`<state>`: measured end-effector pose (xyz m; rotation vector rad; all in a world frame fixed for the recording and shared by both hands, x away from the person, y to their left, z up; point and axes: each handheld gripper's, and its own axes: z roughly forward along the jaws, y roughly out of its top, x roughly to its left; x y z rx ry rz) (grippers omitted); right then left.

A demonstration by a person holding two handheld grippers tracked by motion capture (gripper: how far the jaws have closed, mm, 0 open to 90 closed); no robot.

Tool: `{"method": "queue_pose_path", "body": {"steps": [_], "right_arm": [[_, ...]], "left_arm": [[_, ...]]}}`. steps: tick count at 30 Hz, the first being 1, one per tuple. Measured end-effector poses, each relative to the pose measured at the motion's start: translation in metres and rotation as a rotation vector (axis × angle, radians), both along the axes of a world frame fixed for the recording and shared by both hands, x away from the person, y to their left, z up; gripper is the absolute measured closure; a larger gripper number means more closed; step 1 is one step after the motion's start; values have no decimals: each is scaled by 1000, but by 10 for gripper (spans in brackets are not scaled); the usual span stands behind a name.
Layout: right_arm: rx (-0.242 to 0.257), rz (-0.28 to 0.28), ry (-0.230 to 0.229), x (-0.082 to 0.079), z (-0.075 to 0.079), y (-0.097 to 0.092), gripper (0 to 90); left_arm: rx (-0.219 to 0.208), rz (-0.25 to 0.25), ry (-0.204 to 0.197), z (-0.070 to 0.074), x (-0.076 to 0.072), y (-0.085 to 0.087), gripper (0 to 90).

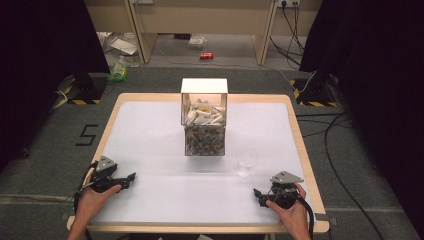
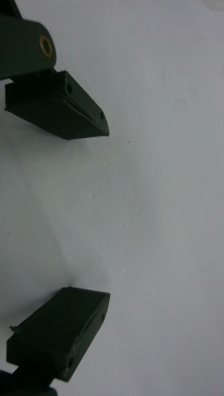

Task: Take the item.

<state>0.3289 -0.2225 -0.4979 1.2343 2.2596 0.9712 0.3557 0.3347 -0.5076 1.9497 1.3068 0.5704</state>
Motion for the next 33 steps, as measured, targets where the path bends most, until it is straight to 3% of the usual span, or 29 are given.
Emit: {"method": "queue_pose_path", "body": {"steps": [6, 19, 21, 26, 33], "right_arm": [[4, -13, -2, -1, 2, -1, 163], [65, -49, -116, -3, 25, -5, 162], [97, -55, -147, -4, 32, -5, 163], [112, -54, -196, -7, 45, -3, 185], [118, -38, -227, -11, 59, 2, 245]], "left_arm": [[0, 0, 0, 0, 0, 0, 161], [-1, 0, 1, 0, 0, 0, 161], [0, 0, 1, 0, 0, 0, 161], [0, 0, 1, 0, 0, 0, 161], [-1, 0, 1, 0, 0, 0, 161]]}}
